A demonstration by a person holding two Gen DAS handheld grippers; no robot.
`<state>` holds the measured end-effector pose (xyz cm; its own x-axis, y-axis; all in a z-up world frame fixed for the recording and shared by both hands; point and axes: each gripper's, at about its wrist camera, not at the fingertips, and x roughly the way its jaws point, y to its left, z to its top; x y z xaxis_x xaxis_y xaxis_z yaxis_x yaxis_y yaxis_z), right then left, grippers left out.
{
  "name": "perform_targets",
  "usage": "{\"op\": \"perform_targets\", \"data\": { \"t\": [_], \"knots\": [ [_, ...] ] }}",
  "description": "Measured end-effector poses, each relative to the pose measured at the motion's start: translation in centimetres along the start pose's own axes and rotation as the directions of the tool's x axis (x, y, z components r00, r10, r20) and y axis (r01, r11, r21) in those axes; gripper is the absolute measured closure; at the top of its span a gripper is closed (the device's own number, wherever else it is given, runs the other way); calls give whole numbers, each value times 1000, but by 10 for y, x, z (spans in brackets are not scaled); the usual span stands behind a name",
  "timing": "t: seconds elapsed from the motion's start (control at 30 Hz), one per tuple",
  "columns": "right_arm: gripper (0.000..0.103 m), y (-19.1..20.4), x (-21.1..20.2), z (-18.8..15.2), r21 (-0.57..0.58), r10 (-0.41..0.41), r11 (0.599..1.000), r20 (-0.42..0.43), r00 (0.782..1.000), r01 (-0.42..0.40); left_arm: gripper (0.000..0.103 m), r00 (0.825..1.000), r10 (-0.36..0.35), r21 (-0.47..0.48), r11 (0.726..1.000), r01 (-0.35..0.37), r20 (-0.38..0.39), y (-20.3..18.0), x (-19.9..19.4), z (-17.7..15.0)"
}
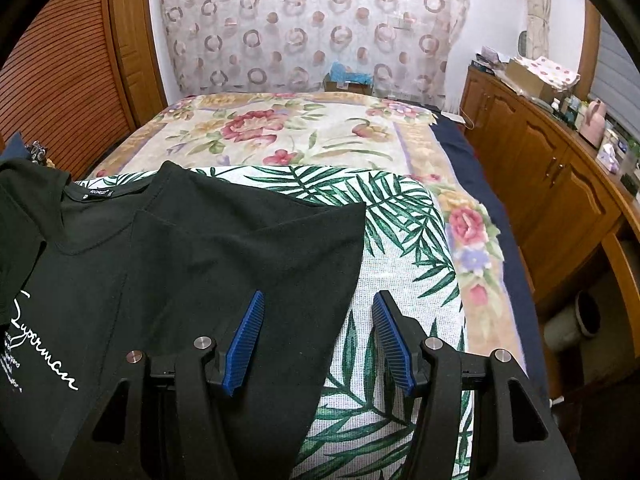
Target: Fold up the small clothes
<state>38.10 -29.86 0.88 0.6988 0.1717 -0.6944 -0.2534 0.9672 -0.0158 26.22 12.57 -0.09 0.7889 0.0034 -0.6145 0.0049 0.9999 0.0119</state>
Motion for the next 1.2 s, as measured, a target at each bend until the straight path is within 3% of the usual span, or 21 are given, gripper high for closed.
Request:
{"op": "perform_targets", "data": {
  "t": [0.1, 0.23, 0.27, 0.37, 0.53, 0.63, 0.93, 1.0, 1.03, 1.07, 1.13, 1.2],
  "knots": [
    [44, 0, 0, 0, 0, 0, 1000, 0, 1000, 0, 44, 998, -17, -25, 1000, 16, -58, 10, 18, 1],
    [44, 0, 0, 0, -1, 1, 1000, 0, 1000, -1, 47, 994, -11, 8, 1000, 12, -108, 4, 34, 1],
    [44, 0, 0, 1, -1, 0, 1000, 0, 1000, 0, 48, 994, -7, 20, 1000, 10, -109, 0, 34, 2],
    [44, -2, -1, -1, 3, 7, 1000, 0, 1000, -7, 69, 996, -51, 44, 998, 54, -72, -5, 26, 2],
    [43, -7, 3, 1, -14, 25, 1000, 0, 1000, -25, 85, 997, -67, 96, 993, 71, -40, -9, 15, 5],
    [43, -10, 8, 3, -11, 29, 1000, -1, 1000, -29, 90, 996, -75, 101, 992, 78, -37, -7, 16, 6],
    [44, -10, 26, 18, -16, 51, 999, -11, 999, -52, 91, 993, -69, 103, 991, 79, -98, -9, 31, 10],
    [49, -6, 28, 20, -38, 54, 998, -13, 998, -55, 92, 994, -61, 118, 990, 72, -92, -12, 29, 10],
    [59, -4, 28, 20, -44, 64, 997, -12, 998, -64, 97, 994, -71, 123, 989, 81, -86, -15, 26, 9],
    [76, -2, 28, 20, -50, 84, 995, -13, 996, -84, 97, 994, -76, 121, 989, 86, -81, -16, 24, 9],
    [96, 2, 27, 19, -59, 136, 989, -25, 990, -137, 98, 993, -93, 116, 988, 100, -68, -19, 16, 9],
    [96, 9, 25, 19, -87, 116, 989, -27, 993, -118, 98, 994, -107, 125, 986, 111, -35, -26, 1, 7]
  ]
}}
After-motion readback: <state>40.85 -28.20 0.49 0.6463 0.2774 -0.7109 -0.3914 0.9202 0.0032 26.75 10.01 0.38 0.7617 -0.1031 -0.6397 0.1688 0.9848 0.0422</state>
